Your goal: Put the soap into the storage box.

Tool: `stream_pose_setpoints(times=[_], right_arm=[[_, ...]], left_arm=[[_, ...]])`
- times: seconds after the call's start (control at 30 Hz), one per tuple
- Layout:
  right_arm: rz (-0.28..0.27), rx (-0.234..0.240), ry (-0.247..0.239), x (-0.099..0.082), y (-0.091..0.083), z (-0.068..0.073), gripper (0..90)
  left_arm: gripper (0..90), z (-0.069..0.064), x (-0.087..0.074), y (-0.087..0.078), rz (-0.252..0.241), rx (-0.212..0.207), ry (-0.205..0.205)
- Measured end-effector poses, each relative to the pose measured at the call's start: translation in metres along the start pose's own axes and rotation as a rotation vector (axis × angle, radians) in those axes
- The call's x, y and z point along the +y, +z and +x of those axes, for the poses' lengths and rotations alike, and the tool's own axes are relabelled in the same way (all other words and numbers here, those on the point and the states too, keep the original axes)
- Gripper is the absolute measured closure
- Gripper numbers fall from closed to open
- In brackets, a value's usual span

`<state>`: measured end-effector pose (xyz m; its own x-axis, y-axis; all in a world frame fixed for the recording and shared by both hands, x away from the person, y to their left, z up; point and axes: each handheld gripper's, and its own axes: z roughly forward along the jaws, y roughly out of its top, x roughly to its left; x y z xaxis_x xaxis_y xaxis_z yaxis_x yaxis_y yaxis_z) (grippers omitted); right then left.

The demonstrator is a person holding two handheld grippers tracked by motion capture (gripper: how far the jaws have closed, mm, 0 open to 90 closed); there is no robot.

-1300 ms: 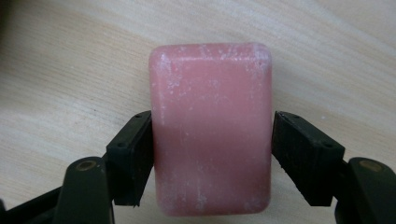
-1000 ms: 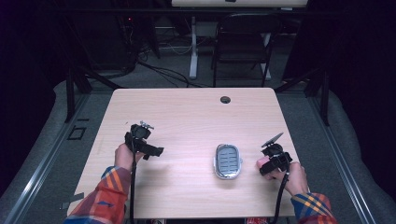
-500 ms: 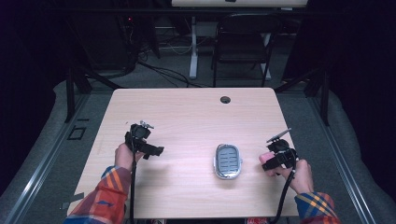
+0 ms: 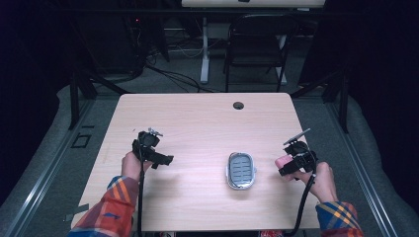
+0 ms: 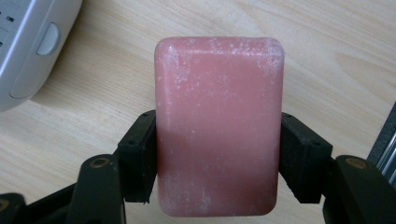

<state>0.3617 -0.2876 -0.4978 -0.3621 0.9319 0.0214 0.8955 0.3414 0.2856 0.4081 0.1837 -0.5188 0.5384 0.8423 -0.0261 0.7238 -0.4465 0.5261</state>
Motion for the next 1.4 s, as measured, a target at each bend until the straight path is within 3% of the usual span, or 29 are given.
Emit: stream_pose_setpoints(times=[0.03, 0.1, 0.6, 0.67, 1.4], right_arm=[[0.037, -0.008, -0.029, 0.002, -0.003, -0.001, 37.4], [0.043, -0.006, -0.040, 0.003, -0.005, 0.000, 37.4], [0.002, 0.006, -0.079, 0.018, -0.027, 0.014, 37.4], [0.011, 0.014, -0.103, 0.024, -0.029, 0.018, 37.4], [-0.002, 0.027, -0.135, 0.037, -0.039, 0.034, 37.4]], left_arm=[[0.0, 0.000, 0.000, 0.000, 0.001, 0.002, 0.000], [0.0, 0.000, 0.000, -0.001, 0.001, 0.003, 0.004], [0.0, 0.001, -0.001, -0.001, -0.002, 0.006, -0.004], [0.0, 0.001, -0.001, -0.001, -0.004, 0.007, -0.007], [0.0, 0.002, 0.000, 0.000, 0.004, -0.001, 0.000]])
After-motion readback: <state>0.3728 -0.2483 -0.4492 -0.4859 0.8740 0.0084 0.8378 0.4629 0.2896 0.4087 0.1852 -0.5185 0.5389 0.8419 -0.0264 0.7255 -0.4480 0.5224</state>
